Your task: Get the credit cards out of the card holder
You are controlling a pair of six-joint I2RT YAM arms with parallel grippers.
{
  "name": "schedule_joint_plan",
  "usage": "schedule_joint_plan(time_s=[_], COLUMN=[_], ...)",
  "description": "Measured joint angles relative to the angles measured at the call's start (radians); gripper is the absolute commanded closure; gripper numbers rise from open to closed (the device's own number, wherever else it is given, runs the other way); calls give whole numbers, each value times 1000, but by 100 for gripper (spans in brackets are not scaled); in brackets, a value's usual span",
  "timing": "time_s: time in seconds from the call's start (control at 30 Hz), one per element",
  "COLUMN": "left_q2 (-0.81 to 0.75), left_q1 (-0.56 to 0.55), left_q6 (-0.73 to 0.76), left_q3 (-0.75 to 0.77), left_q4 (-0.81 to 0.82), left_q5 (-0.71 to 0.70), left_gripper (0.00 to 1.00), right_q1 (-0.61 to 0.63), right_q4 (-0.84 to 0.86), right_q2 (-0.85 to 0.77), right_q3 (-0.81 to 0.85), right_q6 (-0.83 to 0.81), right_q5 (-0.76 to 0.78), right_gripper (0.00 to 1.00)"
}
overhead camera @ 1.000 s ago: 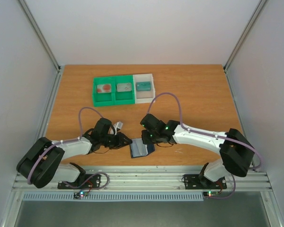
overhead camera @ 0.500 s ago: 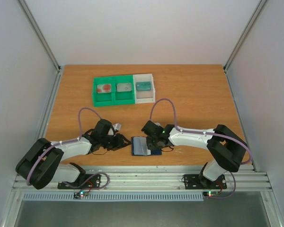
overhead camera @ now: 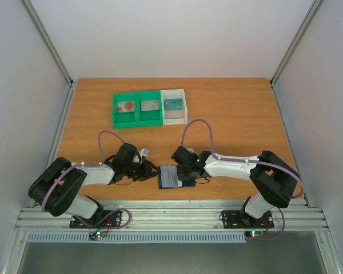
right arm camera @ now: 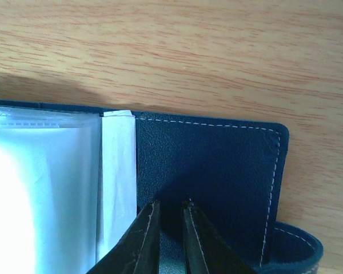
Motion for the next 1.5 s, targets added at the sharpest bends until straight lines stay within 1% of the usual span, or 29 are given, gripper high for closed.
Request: schedule_joint_plan(time_s=[0.13, 0.23, 0.27, 0.4, 0.57, 0.73, 0.8, 0.97, 1.2, 1.27, 1.5], left_q2=[53, 60, 58, 31, -31, -99, -122, -138, -162, -163, -165], left_q1=[0, 0, 0, 0, 0, -4, -5, -5, -5, -5, -5], left_q6=[-29, -57, -61, -68, -66, -67, -64, -59, -52, -49, -41], left_q3=[0, -2, -2, -1, -2, -4, -4, -4, -10, -11, -16], left_q4=[65, 104, 115, 109, 71, 18, -11, -51, -76, -79, -89], left_q5=[20, 23, 23, 18, 10, -8, -17, -31, -35, -35, -43], left_gripper=[87, 98, 100, 100, 100, 100, 100, 100, 100, 100, 99], right_q1=[-2, -3, -3, -3, -3, 22, 36, 46, 47, 47, 47], right_q4=[13, 21, 24, 29, 12, 13, 16, 27, 40, 40, 27], right_q2=[0, -4, -7, -23, -83, -114, -107, -42, 42, 57, 65], right_q3=[-3, -8, -11, -15, -11, 49, 75, 123, 141, 143, 146], right_q6=[0, 0, 0, -5, -14, -13, -11, -5, -2, -2, -3], right_q5=[0, 0, -1, -16, -69, -136, -162, -208, -246, -249, -215], right_gripper=[87, 83, 81, 74, 60, 44, 41, 39, 39, 41, 58])
